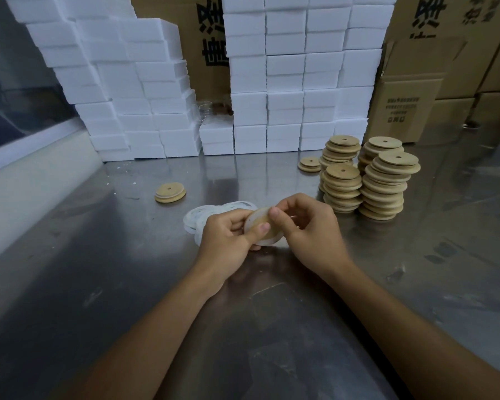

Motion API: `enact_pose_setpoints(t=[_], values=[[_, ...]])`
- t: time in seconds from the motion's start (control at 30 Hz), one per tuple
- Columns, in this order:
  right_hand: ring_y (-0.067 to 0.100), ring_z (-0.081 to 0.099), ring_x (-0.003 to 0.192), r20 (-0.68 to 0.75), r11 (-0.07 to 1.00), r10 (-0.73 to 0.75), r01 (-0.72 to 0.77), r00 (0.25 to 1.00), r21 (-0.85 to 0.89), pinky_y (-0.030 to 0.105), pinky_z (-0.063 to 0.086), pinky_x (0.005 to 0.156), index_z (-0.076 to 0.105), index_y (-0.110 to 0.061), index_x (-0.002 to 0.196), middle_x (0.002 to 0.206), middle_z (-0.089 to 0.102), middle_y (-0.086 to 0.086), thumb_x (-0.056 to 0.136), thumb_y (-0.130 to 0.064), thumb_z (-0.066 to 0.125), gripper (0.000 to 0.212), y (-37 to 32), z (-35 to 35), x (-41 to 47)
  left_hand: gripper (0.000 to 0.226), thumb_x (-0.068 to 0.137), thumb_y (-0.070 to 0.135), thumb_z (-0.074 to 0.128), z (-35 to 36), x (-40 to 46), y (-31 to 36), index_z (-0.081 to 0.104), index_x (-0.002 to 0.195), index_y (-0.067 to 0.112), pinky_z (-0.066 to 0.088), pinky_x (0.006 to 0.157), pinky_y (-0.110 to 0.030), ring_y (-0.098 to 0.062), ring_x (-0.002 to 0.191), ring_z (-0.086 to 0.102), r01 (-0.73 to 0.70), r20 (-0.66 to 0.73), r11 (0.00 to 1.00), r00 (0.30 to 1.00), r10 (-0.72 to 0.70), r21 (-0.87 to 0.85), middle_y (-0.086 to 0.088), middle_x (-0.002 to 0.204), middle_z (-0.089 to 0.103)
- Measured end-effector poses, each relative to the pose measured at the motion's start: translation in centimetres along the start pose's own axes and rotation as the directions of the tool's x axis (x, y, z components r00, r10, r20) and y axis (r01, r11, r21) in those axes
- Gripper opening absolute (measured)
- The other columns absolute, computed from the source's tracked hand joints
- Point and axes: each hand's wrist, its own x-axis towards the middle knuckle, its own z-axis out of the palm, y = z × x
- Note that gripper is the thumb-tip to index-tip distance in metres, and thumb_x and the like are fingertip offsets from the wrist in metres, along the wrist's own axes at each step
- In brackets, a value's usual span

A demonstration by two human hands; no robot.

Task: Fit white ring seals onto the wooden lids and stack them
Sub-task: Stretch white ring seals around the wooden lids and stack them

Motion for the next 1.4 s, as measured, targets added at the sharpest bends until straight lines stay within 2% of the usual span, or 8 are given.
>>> enact_pose_setpoints(t=[0.13, 0.43, 0.63, 0.87, 1.0, 1.2, 1.3, 1.4], values=[[0.033, 0.071, 0.077, 0.0, 0.97, 0.143, -0.14, 0.99, 0.197, 0.043, 0.061, 0.069, 0.068, -0.001, 0.083, 0.08, 0.073, 0.015, 0.085, -0.021, 0.074, 0.022, -0.14, -0.25, 0.2, 0.015, 0.084, 0.008, 0.073, -0.06, -0.07, 0.26, 0.076, 0.088, 0.022, 0.055, 0.063, -0.02, -0.016, 0.083, 0.073, 0.029, -0.002, 0.997, 1.0, -0.029, -0.078, -0.005, 0.087, 0.077], [0.022, 0.067, 0.065, 0.063, 0.958, 0.123, -0.135, 0.99, 0.255, 0.031, 0.057, 0.059, 0.066, 0.0, 0.082, 0.073, 0.072, 0.013, 0.084, -0.013, 0.072, 0.014, -0.17, -0.88, 0.47, 0.014, 0.085, 0.01, 0.072, -0.27, -0.04, 0.44, 0.075, 0.094, 0.019, 0.059, 0.069, -0.029, -0.022, 0.088, 0.073, 0.076, 0.029, 0.99, 0.997, -0.073, -0.122, -0.009, 0.092, 0.077], [0.023, 0.067, 0.075, 0.07, 0.931, 0.172, -0.186, 0.983, 0.313, 0.034, 0.059, 0.065, 0.064, 0.005, 0.09, 0.087, 0.072, 0.025, 0.09, -0.016, 0.067, 0.021, -0.24, -0.37, 0.01, 0.016, 0.083, 0.014, 0.074, -0.42, -0.01, 0.5, 0.075, 0.098, 0.017, 0.055, 0.063, -0.02, -0.017, 0.087, 0.073, 0.092, -0.004, 0.981, 0.996, -0.095, -0.17, -0.007, 0.092, 0.077], [0.011, 0.063, 0.064, 0.029, 0.946, 0.163, -0.165, 0.986, 0.28, 0.02, 0.053, 0.059, 0.066, -0.002, 0.083, 0.072, 0.071, 0.01, 0.088, -0.012, 0.069, 0.011, 0.01, -0.43, 0.27, 0.013, 0.084, 0.011, 0.073, -0.38, -0.09, 0.6, 0.075, 0.095, 0.016, 0.055, 0.061, -0.021, -0.02, 0.087, 0.074, 0.078, 0.041, 0.987, 0.996, -0.073, -0.143, -0.008, 0.091, 0.077], [0.018, 0.058, 0.065, 0.04, 0.939, 0.166, -0.17, 0.985, 0.299, 0.023, 0.049, 0.058, 0.066, -0.003, 0.082, 0.069, 0.068, 0.009, 0.087, -0.012, 0.07, 0.011, 0.0, -0.78, 0.44, 0.013, 0.082, 0.013, 0.074, -0.34, -0.1, 0.61, 0.075, 0.094, 0.017, 0.055, 0.061, -0.021, -0.021, 0.089, 0.073, 0.073, 0.04, 0.989, 0.997, -0.068, -0.128, -0.009, 0.092, 0.077], [0.016, 0.065, 0.071, 0.051, 0.925, 0.201, -0.207, 0.978, 0.317, 0.026, 0.056, 0.062, 0.066, -0.001, 0.086, 0.082, 0.072, 0.02, 0.09, -0.018, 0.069, 0.018, -0.01, -0.23, 0.06, 0.019, 0.072, 0.024, 0.079, -0.32, 0.01, 0.56, 0.077, 0.09, 0.022, 0.053, 0.06, -0.019, -0.014, 0.08, 0.072, 0.072, -0.01, 0.983, 0.997, -0.075, -0.169, -0.006, 0.089, 0.077], [0.013, 0.066, 0.07, 0.081, 0.9, 0.238, -0.251, 0.968, 0.356, 0.024, 0.056, 0.061, 0.065, -0.004, 0.084, 0.078, 0.072, 0.013, 0.091, -0.021, 0.068, 0.018, -0.06, -0.27, 0.07, 0.024, 0.069, 0.028, 0.079, -0.33, -0.04, 0.59, 0.077, 0.092, 0.023, 0.053, 0.059, -0.018, -0.012, 0.079, 0.071, 0.07, -0.017, 0.982, 0.997, -0.074, -0.175, -0.004, 0.088, 0.077], [0.011, 0.065, 0.067, 0.092, 0.894, 0.26, -0.276, 0.961, 0.353, 0.022, 0.054, 0.06, 0.064, -0.008, 0.08, 0.072, 0.07, 0.006, 0.091, -0.021, 0.067, 0.017, 0.01, -0.28, 0.06, 0.016, 0.079, 0.017, 0.078, -0.34, 0.02, 0.52, 0.077, 0.094, 0.021, 0.053, 0.059, -0.018, -0.011, 0.079, 0.071, 0.078, -0.019, 0.98, 0.996, -0.083, -0.181, -0.005, 0.089, 0.077]])
